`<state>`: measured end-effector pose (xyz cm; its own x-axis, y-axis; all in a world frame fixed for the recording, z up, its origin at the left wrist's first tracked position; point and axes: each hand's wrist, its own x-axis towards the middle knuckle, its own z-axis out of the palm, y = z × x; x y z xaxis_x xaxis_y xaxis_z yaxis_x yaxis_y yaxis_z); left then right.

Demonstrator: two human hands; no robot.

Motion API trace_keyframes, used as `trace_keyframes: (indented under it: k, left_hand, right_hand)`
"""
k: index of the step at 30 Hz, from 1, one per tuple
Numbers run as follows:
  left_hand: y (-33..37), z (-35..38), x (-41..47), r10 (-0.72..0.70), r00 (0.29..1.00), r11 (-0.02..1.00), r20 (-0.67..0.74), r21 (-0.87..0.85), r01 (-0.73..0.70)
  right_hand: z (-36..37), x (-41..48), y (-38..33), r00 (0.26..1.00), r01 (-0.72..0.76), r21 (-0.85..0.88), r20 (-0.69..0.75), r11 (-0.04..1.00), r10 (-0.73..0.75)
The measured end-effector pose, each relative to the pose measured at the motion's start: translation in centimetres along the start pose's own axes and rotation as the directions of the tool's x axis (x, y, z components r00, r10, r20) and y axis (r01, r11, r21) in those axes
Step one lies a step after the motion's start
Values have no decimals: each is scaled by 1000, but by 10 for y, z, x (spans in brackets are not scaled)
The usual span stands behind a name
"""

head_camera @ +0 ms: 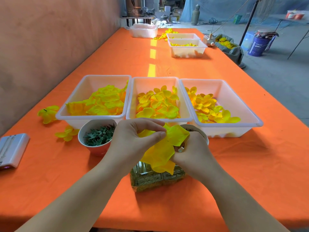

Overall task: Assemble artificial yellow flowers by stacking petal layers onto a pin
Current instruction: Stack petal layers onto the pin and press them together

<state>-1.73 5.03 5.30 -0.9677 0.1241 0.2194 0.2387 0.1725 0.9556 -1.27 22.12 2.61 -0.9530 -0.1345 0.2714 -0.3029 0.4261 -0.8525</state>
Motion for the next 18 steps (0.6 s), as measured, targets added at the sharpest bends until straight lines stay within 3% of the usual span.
trace_keyframes:
  k: [8,13,18]
  left_hand:
    - [7,0,0,-28,999,998,21,57,27]
    - [9,0,-4,86,996,974,35,207,-92]
    - [5,0,-4,36,998,996,47,79,-40]
  right_hand:
    - [-2,0,3,999,49,-43,-9,998,-49]
    - [-1,1,6,998,56,-27,-11,998,-56]
    - [-1,0,9,997,74,-3,5,997,-74]
